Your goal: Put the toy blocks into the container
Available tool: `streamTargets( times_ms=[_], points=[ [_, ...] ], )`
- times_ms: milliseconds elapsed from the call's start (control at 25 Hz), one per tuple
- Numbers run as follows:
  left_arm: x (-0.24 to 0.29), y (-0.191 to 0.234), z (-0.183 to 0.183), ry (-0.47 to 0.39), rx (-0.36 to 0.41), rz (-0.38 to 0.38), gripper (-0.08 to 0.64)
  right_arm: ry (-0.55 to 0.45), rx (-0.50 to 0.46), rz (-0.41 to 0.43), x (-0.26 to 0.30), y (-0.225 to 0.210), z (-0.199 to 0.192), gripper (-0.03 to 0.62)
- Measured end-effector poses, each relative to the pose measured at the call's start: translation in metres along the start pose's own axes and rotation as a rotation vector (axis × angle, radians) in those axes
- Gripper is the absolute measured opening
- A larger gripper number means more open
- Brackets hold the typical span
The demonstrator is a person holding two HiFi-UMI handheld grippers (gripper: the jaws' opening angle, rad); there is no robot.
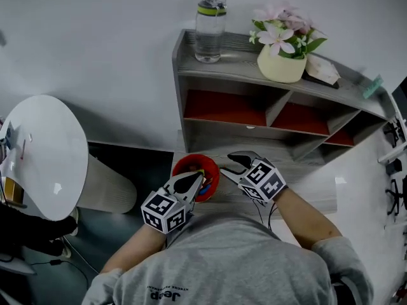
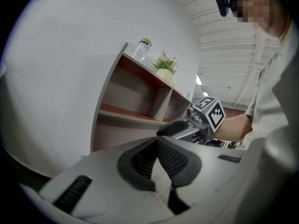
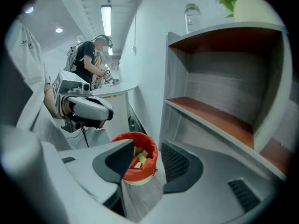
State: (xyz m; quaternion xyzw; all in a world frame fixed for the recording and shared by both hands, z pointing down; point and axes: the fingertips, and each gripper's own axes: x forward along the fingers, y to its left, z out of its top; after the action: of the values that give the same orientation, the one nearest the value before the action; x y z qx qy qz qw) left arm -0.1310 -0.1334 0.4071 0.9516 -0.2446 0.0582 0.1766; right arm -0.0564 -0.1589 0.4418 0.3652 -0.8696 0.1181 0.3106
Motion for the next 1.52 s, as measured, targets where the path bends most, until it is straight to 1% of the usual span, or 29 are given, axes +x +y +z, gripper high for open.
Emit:
streamTargets(
  times_ms=[120,240,360,440,480,560,640,680,880,1000,1160,1520],
  points=[
    [0.019,-0.019,0.010,-0.010,0.033,-0.006,0.012,-0.052,0.010,-0.038,-0.031,-0.022,-0.009,0.187],
    [0.041,-0.044,0.016,-0.027,0.047,-0.001,0.012,-0.104,0.031,-0.064,-0.068,-0.045,-0.026,0.148],
    [0.069,-0.074,0.019,-0.046,0.044,0.003,0.012,-0.158,0.063,-0.090,-0.109,-0.072,-0.046,0.113],
    [0.090,-0.095,0.019,-0.059,0.035,-0.002,0.012,-0.201,0.091,-0.108,-0.137,-0.090,-0.060,0.079],
    [0.099,-0.105,0.019,-0.066,0.033,-0.006,0.012,-0.228,0.112,-0.108,-0.151,-0.098,-0.065,0.051],
    [0.116,-0.124,0.019,-0.074,0.035,-0.014,0.012,-0.298,0.169,-0.084,-0.178,-0.110,-0.075,0.012],
    [0.131,-0.138,0.019,-0.073,0.036,-0.024,0.012,-0.371,0.223,-0.066,-0.201,-0.121,-0.084,0.012],
    [0.137,-0.143,0.019,-0.069,0.038,-0.030,0.012,-0.398,0.240,-0.073,-0.212,-0.127,-0.088,0.011],
    [0.158,-0.162,0.017,-0.045,0.063,-0.044,0.012,-0.477,0.317,-0.138,-0.243,-0.157,-0.109,0.012],
    [0.161,-0.162,0.016,-0.035,0.074,-0.040,0.012,-0.493,0.308,-0.162,-0.249,-0.161,-0.114,0.009],
    [0.160,-0.160,0.018,-0.033,0.080,-0.035,0.012,-0.499,0.282,-0.157,-0.249,-0.158,-0.113,0.009],
    [0.154,-0.151,0.020,-0.041,0.075,-0.023,0.012,-0.492,0.293,-0.169,-0.244,-0.158,-0.114,0.008]
  ],
)
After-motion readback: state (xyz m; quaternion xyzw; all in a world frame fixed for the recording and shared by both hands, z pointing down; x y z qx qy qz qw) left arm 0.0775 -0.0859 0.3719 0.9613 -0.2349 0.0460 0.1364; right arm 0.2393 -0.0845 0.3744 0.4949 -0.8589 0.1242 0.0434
